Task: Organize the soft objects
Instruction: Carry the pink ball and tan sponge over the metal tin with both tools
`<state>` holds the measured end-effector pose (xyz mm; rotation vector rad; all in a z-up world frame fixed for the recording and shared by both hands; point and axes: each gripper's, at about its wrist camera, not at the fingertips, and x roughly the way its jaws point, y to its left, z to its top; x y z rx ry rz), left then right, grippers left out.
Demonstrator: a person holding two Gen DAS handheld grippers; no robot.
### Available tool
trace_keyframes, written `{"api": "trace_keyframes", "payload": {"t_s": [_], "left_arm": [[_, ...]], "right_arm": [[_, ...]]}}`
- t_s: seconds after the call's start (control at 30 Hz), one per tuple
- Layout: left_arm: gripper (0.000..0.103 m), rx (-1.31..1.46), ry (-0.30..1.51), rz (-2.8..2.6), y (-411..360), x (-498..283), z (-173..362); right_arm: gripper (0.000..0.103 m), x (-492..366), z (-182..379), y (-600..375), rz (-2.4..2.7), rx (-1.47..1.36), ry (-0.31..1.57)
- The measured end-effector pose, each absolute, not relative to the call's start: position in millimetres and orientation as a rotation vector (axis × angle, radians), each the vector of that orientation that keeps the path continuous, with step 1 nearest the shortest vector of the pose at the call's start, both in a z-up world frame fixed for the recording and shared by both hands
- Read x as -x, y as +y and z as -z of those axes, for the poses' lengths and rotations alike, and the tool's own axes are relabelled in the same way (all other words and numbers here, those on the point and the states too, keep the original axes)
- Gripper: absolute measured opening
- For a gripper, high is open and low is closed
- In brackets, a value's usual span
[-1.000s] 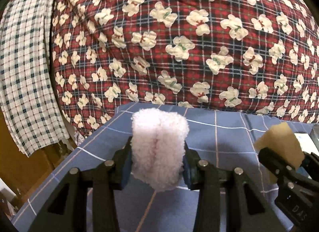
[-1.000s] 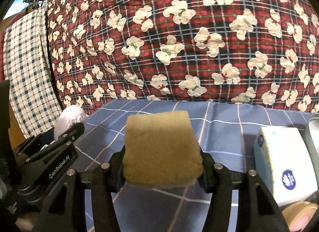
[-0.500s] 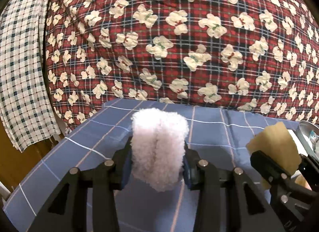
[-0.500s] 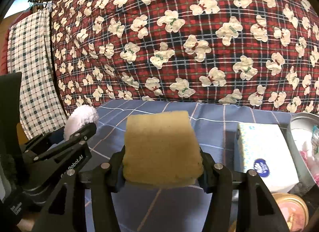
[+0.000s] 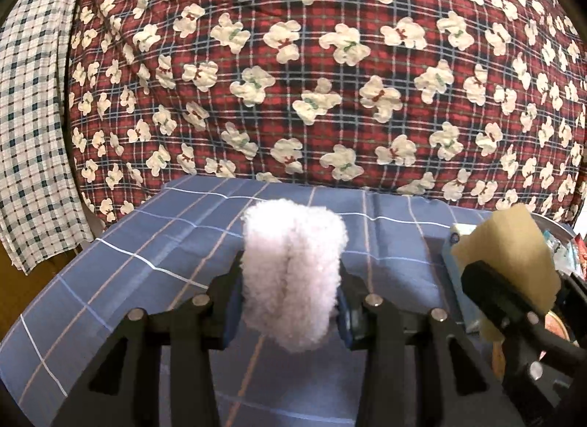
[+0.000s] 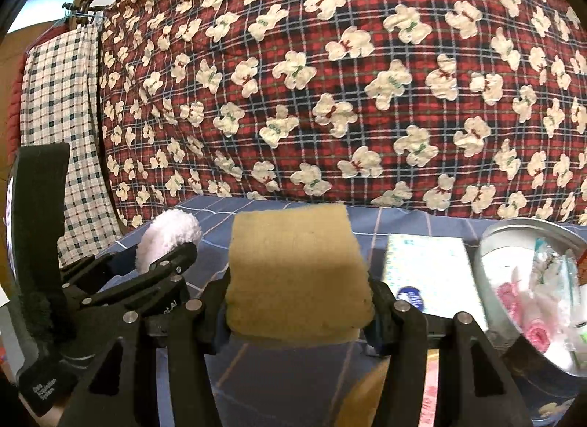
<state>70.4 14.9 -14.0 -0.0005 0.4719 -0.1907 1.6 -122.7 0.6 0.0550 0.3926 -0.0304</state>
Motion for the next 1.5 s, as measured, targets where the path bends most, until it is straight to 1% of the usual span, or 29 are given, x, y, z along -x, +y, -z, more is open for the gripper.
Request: {"api": "trace_keyframes", "payload": {"t_s": [0.83,1.5], "left_arm": [[0.041,-0.007,0.474,0.260,-39,-30,10],[0.041,-0.047,0.448,0.325,-92,-6,-2]], "right_arm": [[0.059,54,-14,-179,0.109,-0.007,0.289],[0.059,81,-23,-232,0.182,-0.017,0.247]]}}
